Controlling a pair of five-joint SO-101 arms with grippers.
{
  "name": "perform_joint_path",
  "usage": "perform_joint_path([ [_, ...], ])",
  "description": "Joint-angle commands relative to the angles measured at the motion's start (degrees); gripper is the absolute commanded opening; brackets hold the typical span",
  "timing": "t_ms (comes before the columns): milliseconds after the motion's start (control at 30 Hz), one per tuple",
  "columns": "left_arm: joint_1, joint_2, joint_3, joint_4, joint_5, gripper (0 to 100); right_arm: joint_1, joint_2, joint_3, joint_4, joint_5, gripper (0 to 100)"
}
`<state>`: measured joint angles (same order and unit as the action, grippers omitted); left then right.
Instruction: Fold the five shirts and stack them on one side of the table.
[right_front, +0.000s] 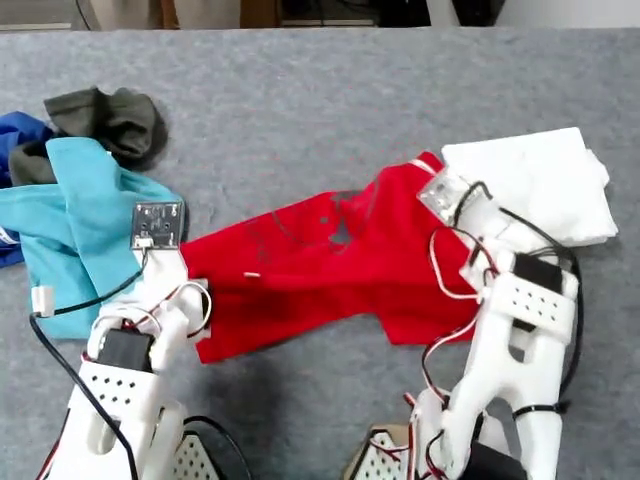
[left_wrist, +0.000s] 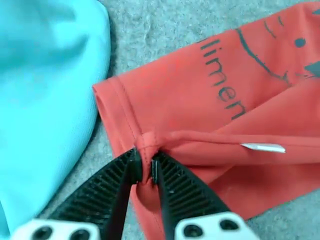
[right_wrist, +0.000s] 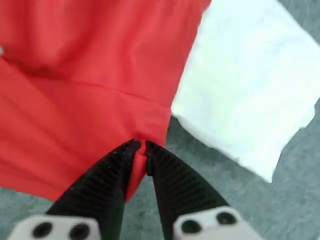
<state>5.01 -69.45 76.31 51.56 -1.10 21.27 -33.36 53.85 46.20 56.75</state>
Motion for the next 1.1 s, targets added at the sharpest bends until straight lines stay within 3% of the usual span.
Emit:
perform_joint_path([
  [0, -0.70, -0.22, -7.12, -3.78, -0.53, 2, 1.63, -0.57, -3.12, -4.48, -0.35, 0.2],
  [200, -5.98, 2.86, -16.79, -25.23, -0.09, 2, -6.64, 3.91, -21.32, -13.01, -15.03, 0.2],
  [300, -7.82, 5.23, -23.65, -26.81, -0.44, 2, -9.01, 5.49, -34.59, -8.88, -20.84, 0.2],
  [400, -9.41, 5.67, -32.70, -20.57, -0.44, 2, -9.63, 5.76, -48.84, 0.00, -24.53, 0.2],
  [633, -9.23, 5.67, -55.91, 2.37, -0.18, 2, -9.45, 5.85, -76.79, 17.05, -28.04, 0.2],
  [1067, -9.05, 5.67, -85.54, 33.85, -0.18, 2, -9.19, 5.67, -110.02, 32.35, -27.69, 0.2],
])
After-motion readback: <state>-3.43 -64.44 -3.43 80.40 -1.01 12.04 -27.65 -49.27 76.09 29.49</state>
